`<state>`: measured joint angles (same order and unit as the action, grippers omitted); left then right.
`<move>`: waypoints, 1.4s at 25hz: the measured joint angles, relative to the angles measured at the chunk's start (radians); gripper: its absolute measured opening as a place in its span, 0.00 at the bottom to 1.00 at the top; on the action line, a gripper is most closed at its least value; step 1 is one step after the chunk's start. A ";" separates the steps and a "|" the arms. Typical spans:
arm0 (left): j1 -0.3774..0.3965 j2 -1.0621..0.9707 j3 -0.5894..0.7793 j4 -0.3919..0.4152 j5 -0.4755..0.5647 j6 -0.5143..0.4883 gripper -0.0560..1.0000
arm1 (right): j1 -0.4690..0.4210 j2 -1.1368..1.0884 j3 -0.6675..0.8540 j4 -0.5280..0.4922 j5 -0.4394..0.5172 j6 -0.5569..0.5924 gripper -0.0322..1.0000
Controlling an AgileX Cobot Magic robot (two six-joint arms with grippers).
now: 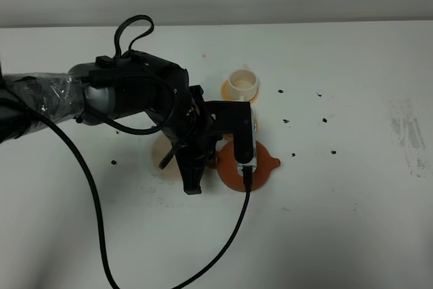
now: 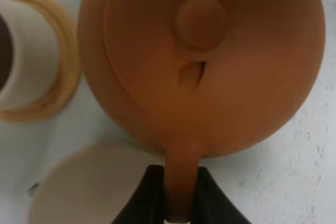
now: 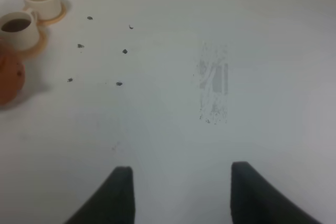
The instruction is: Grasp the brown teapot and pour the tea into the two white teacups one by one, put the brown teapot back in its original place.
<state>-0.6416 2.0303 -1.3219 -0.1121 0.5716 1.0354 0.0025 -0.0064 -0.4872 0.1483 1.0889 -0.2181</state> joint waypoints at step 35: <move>0.206 0.129 -0.372 0.302 -0.104 -0.129 0.13 | 0.000 0.000 0.000 0.000 0.000 0.000 0.43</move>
<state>-0.4358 2.1590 -1.6936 0.1902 0.4674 0.9069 0.0025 -0.0064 -0.4872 0.1483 1.0889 -0.2181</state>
